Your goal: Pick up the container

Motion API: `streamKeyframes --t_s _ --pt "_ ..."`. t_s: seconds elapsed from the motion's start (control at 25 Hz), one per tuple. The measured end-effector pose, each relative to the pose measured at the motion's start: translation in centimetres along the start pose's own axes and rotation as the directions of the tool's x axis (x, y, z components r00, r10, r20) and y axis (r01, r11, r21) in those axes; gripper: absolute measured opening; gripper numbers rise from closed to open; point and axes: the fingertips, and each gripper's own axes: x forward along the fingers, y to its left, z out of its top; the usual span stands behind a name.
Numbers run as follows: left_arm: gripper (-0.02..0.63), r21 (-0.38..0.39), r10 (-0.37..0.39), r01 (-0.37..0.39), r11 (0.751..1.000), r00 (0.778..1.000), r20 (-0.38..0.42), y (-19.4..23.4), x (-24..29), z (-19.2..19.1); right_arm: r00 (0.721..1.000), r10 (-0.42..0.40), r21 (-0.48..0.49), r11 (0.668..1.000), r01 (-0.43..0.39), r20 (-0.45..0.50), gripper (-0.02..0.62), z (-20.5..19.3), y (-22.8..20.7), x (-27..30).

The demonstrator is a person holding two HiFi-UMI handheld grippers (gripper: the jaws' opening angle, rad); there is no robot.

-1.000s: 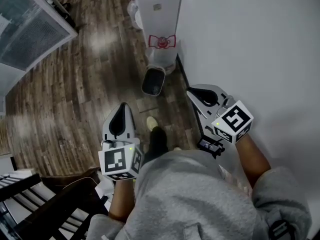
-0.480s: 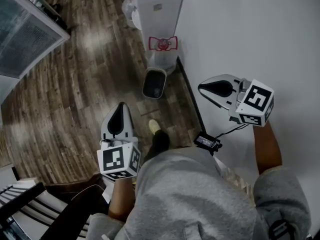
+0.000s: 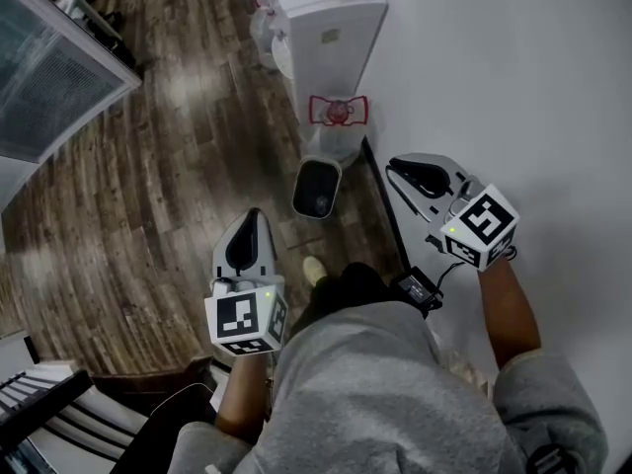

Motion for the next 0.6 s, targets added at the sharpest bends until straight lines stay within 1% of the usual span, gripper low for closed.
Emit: streamKeyframes --t_s 0.16,0.32,0.44,0.52,0.6 --pt "0.015 -0.009 0.002 -0.002 1.000 0.999 -0.044 0.8 2.2 -0.6 0.999 0.008 0.056 0.998 -0.006 -0.032 0.029 -1.7 -1.9 2.8" --pt "0.015 -0.013 0.016 -0.017 1.000 0.996 -0.084 1.2 4.9 -1.2 0.997 0.019 0.066 0.998 -0.014 -0.072 0.031 -3.6 -4.5 5.7" --pt "0.015 -0.011 0.064 -0.065 0.998 0.993 -0.102 1.6 7.9 -1.8 0.994 0.033 0.082 0.996 -0.025 -0.104 0.035 -6.3 -7.4 8.5" --pt "0.015 -0.014 0.100 -0.103 0.995 0.988 -0.116 1.9 9.6 -2.4 0.991 0.049 0.119 0.992 -0.034 -0.126 0.051 -8.3 -8.8 10.3" --pt "0.015 -0.025 0.124 -0.129 0.991 0.982 -0.142 2.2 10.8 -3.5 0.984 0.075 0.161 0.986 -0.049 -0.163 0.078 -10.3 -9.2 11.9"
